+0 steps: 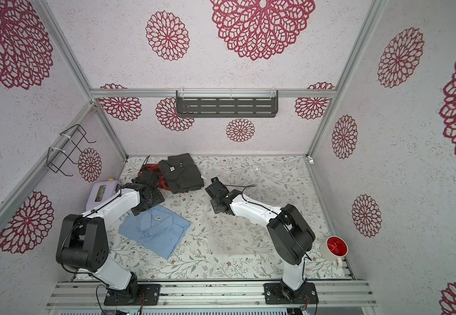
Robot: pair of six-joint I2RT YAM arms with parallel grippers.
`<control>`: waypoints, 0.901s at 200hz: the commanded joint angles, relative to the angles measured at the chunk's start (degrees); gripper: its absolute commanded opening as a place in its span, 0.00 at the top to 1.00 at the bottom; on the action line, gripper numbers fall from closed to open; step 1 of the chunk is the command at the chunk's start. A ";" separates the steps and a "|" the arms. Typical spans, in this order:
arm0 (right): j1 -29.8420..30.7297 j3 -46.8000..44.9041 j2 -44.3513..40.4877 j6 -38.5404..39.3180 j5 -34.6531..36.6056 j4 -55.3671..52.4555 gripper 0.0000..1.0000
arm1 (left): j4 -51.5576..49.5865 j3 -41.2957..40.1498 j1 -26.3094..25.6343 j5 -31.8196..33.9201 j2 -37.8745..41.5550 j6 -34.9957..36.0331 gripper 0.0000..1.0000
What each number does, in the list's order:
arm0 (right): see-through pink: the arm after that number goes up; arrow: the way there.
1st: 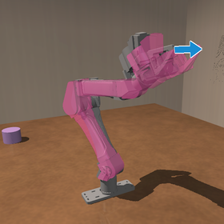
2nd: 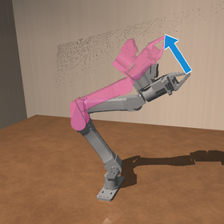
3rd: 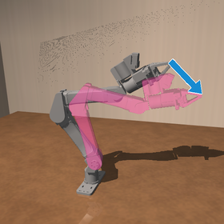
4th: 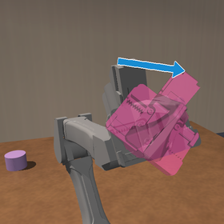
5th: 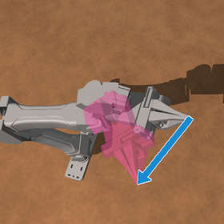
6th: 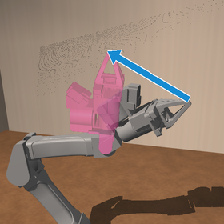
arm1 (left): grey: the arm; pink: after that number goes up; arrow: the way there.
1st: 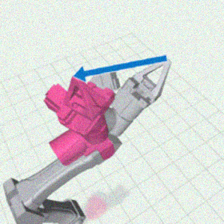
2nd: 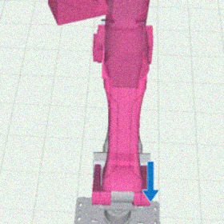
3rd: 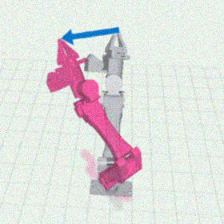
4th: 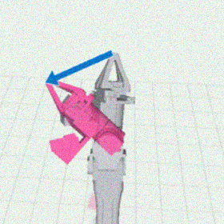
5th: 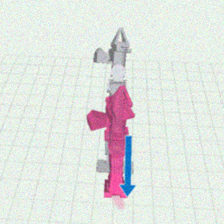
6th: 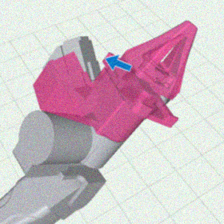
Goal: Place the folded shirt into the vacuum bag
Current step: Adjust the shirt at the center of the board.
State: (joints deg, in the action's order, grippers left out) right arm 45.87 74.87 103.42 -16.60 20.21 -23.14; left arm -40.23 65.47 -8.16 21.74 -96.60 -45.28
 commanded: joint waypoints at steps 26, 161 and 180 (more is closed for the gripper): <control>0.28 -1.45 -1.76 -0.31 0.63 0.45 1.00 | 0.35 5.97 1.90 -2.52 -8.37 0.64 0.03; 0.28 -2.33 -1.58 -0.70 -0.25 1.69 1.00 | 7.09 2.94 1.84 -8.04 -13.36 -0.86 0.65; 0.28 -2.27 -1.40 -0.71 -0.58 1.78 1.00 | 8.92 2.31 1.66 -11.19 -13.22 -1.42 0.91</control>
State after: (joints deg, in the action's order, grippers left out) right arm 45.93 72.58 103.39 -16.62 19.86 -21.28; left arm -34.41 69.23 -6.22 16.23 -110.52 -46.06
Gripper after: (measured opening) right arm 0.043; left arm 0.199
